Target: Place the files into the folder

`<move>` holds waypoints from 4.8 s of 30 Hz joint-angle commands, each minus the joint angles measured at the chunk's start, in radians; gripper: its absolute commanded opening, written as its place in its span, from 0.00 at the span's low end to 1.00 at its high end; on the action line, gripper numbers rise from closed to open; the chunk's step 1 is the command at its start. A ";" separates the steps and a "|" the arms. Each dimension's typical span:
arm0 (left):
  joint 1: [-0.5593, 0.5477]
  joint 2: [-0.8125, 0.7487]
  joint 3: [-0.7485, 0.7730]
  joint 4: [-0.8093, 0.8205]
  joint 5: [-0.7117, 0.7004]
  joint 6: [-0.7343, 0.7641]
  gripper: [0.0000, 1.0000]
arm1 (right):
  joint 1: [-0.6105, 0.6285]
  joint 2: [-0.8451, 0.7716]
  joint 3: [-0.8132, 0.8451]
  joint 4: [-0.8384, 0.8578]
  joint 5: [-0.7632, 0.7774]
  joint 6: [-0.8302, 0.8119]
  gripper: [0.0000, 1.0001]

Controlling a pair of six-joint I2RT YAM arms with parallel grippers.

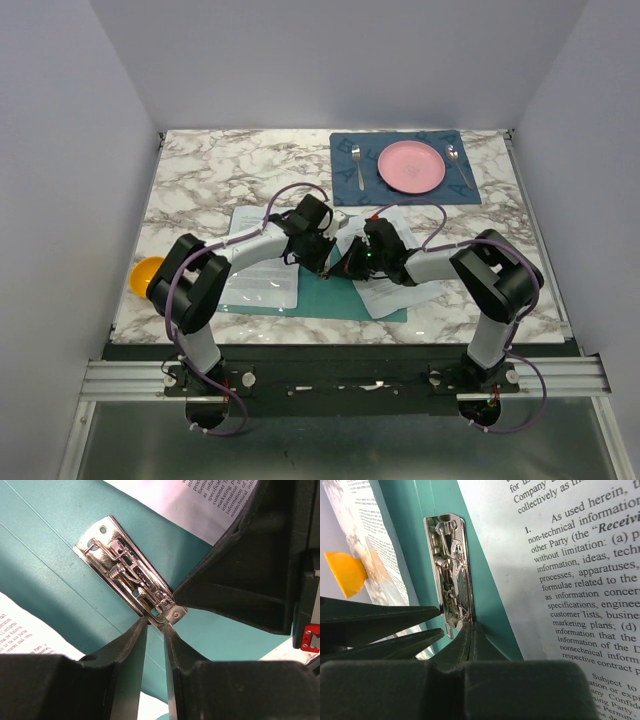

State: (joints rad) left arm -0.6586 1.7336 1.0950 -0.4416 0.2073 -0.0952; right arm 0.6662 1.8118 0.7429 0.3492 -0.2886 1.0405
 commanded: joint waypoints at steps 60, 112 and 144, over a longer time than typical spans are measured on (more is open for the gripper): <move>-0.016 0.144 0.077 -0.078 0.234 0.064 0.01 | -0.030 0.089 -0.033 -0.157 0.049 -0.037 0.01; 0.229 -0.089 0.077 -0.194 0.099 0.204 0.16 | -0.496 -0.304 0.185 -0.932 0.502 -0.382 0.85; 0.229 -0.163 0.016 -0.157 0.075 0.195 0.16 | -0.485 -0.614 -0.185 -0.806 0.078 -0.361 0.56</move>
State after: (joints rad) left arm -0.4274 1.6020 1.1194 -0.6117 0.2802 0.1005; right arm 0.1703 1.2438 0.5804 -0.4458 -0.1497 0.6800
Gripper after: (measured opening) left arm 0.163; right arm 0.600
